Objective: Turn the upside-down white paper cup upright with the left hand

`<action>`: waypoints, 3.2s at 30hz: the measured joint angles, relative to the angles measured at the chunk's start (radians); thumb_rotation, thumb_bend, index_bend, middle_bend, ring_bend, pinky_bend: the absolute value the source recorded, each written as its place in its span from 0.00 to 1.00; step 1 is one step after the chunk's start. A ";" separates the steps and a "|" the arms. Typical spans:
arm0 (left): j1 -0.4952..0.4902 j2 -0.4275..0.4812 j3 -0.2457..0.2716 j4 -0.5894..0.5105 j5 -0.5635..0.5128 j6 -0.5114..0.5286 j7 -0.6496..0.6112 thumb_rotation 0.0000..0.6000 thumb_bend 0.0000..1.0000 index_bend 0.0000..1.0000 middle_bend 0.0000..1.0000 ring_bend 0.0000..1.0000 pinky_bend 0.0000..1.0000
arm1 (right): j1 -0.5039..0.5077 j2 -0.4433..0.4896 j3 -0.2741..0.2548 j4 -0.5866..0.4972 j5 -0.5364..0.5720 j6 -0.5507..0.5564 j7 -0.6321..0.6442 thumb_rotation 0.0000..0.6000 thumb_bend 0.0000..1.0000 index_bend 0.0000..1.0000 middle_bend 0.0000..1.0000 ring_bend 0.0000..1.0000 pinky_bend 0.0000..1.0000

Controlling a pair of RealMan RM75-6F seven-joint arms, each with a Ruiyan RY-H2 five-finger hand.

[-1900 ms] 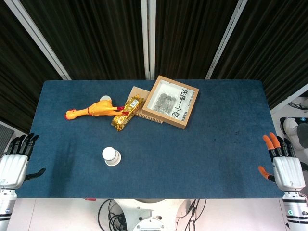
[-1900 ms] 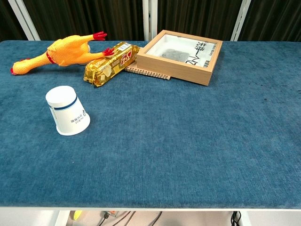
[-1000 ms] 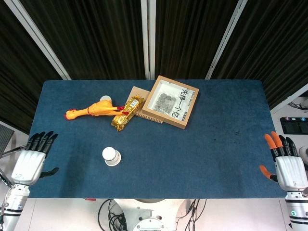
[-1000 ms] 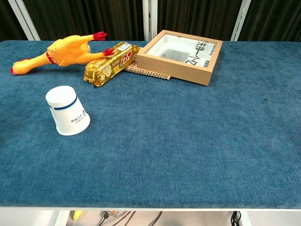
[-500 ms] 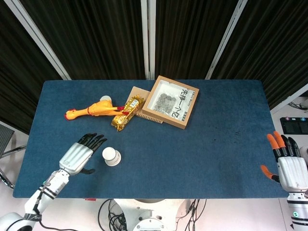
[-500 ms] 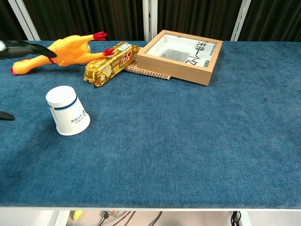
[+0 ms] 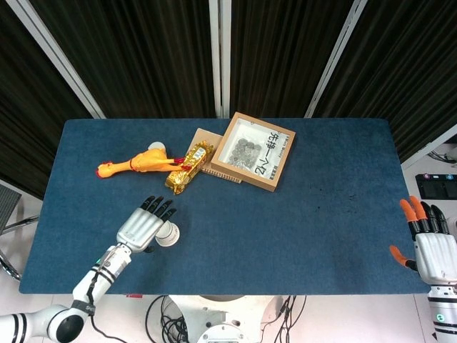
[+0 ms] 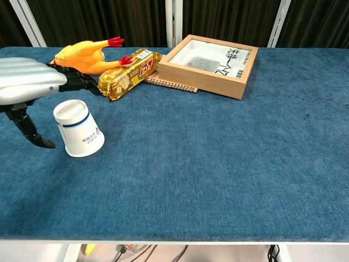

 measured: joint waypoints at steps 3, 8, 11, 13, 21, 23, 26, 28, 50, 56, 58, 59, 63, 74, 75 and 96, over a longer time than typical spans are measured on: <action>-0.035 -0.022 0.005 -0.007 -0.070 0.004 0.067 1.00 0.10 0.19 0.07 0.00 0.09 | 0.000 -0.002 0.001 0.005 0.005 -0.003 0.004 1.00 0.13 0.00 0.00 0.00 0.00; -0.081 -0.051 0.020 -0.017 -0.141 0.040 0.142 1.00 0.11 0.24 0.12 0.00 0.09 | 0.000 -0.003 0.002 0.011 0.009 -0.007 0.008 1.00 0.13 0.00 0.00 0.00 0.00; -0.097 -0.064 0.029 -0.019 -0.161 0.066 0.165 1.00 0.12 0.28 0.19 0.00 0.09 | 0.000 -0.004 0.003 0.015 0.011 -0.009 0.012 1.00 0.13 0.00 0.00 0.00 0.00; -0.106 -0.070 0.038 -0.019 -0.169 0.078 0.174 1.00 0.12 0.30 0.23 0.00 0.09 | 0.000 -0.004 0.003 0.017 0.013 -0.011 0.015 1.00 0.13 0.00 0.00 0.00 0.00; -0.124 -0.084 0.059 0.002 -0.162 0.117 0.180 1.00 0.16 0.40 0.36 0.02 0.09 | 0.000 -0.006 0.002 0.023 0.019 -0.018 0.021 1.00 0.13 0.00 0.00 0.00 0.00; -0.125 -0.087 0.063 0.009 -0.147 0.125 0.175 1.00 0.17 0.42 0.39 0.04 0.09 | 0.000 -0.006 0.002 0.023 0.020 -0.019 0.022 1.00 0.13 0.00 0.00 0.00 0.00; -0.125 -0.088 0.068 0.016 -0.120 0.137 0.155 1.00 0.19 0.46 0.42 0.07 0.09 | 0.001 -0.005 0.003 0.022 0.022 -0.020 0.020 1.00 0.14 0.00 0.00 0.00 0.00; -0.124 -0.087 0.070 0.018 -0.104 0.142 0.137 1.00 0.19 0.47 0.43 0.08 0.09 | 0.001 -0.004 0.004 0.020 0.022 -0.021 0.019 1.00 0.14 0.00 0.00 0.00 0.00; -0.028 -0.216 0.063 0.418 0.283 0.176 -1.135 1.00 0.18 0.42 0.35 0.07 0.10 | 0.008 -0.009 0.004 0.020 0.039 -0.044 0.007 1.00 0.14 0.00 0.00 0.00 0.00; 0.005 -0.298 0.084 0.652 0.388 0.194 -1.377 1.00 0.17 0.38 0.32 0.04 0.10 | 0.010 -0.012 0.001 0.021 0.039 -0.050 0.005 1.00 0.14 0.00 0.00 0.00 0.00; 0.010 -0.313 0.100 0.685 0.415 0.190 -1.409 1.00 0.17 0.32 0.26 0.02 0.09 | 0.010 -0.012 -0.001 0.020 0.036 -0.051 0.005 1.00 0.14 0.00 0.00 0.00 0.00; 0.011 -0.314 0.105 0.690 0.419 0.185 -1.414 1.00 0.17 0.27 0.22 0.01 0.09 | 0.010 -0.012 -0.001 0.019 0.035 -0.051 0.006 1.00 0.14 0.00 0.00 0.00 0.00; 0.009 -0.310 0.121 0.704 0.443 0.176 -1.413 1.00 0.17 0.08 0.07 0.00 0.07 | 0.009 -0.010 -0.002 0.017 0.035 -0.050 0.009 1.00 0.14 0.00 0.00 0.00 0.00; 0.020 -0.263 0.130 0.675 0.504 0.258 -1.123 1.00 0.17 0.00 0.00 0.00 0.05 | 0.007 -0.009 -0.002 0.022 0.036 -0.048 0.014 1.00 0.14 0.00 0.00 0.00 0.00; 0.023 -0.254 0.127 0.662 0.508 0.269 -1.086 1.00 0.17 0.00 0.00 0.00 0.05 | 0.007 -0.009 -0.001 0.024 0.038 -0.049 0.015 1.00 0.14 0.00 0.00 0.00 0.00; -0.007 -0.074 0.079 0.135 0.106 0.065 -0.128 1.00 0.17 0.11 0.13 0.00 0.00 | 0.008 -0.010 -0.002 0.041 0.043 -0.058 0.037 1.00 0.14 0.00 0.00 0.00 0.00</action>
